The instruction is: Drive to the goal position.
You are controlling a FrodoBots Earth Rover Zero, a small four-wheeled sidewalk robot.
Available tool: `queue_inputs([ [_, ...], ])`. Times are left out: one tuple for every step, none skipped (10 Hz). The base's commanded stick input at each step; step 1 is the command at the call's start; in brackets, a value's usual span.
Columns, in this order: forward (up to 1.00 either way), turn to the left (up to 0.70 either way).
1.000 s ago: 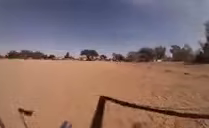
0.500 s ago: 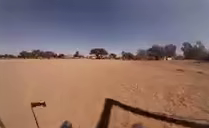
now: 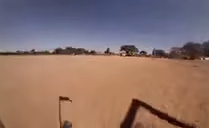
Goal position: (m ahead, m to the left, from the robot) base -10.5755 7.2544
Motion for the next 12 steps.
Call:
queue_inputs([
  [0.00, 0.45],
  [0.00, 0.45],
  [0.00, 0.45],
  [0.00, 0.45],
  [0.00, 0.45],
  [0.00, 0.45],
  [0.00, 0.45],
  [0.00, 0.45],
  [0.00, 0.45],
  [0.00, 0.45],
  [0.00, 0.45],
  [0.00, 0.45],
])
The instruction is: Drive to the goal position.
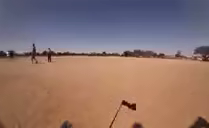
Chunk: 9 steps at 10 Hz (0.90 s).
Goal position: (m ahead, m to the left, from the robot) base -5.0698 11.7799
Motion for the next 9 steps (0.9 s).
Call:
queue_inputs([
  [0.00, 0.45],
  [0.00, 0.45],
  [0.00, 0.45],
  [0.00, 0.45],
  [0.00, 0.35],
  [0.00, 0.15],
  [0.00, 0.00],
  [0.00, 0.00],
  [0.00, 0.00],
])
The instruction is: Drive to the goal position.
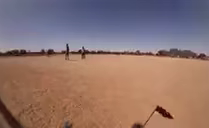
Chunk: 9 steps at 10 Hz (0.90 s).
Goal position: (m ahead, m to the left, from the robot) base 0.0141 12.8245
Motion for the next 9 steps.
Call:
queue_inputs([
  [0.00, 0.00],
  [0.00, 0.00],
  [0.00, 0.00],
  [0.00, 0.00],
  [0.00, 0.00],
  [0.00, 0.00],
  [0.00, 0.45],
  [0.00, 0.45],
  [0.70, 0.27],
])
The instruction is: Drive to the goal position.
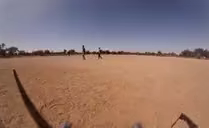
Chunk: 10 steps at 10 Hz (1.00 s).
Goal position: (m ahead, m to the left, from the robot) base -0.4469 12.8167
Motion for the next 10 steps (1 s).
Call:
queue_inputs([
  [0.70, 0.27],
  [0.70, 0.27],
  [0.70, 0.27],
  [0.70, 0.27],
  [0.70, 0.27],
  [0.70, 0.27],
  [0.70, 0.27],
  [0.70, 0.27],
  [0.70, 0.27],
  [0.70, 0.27],
])
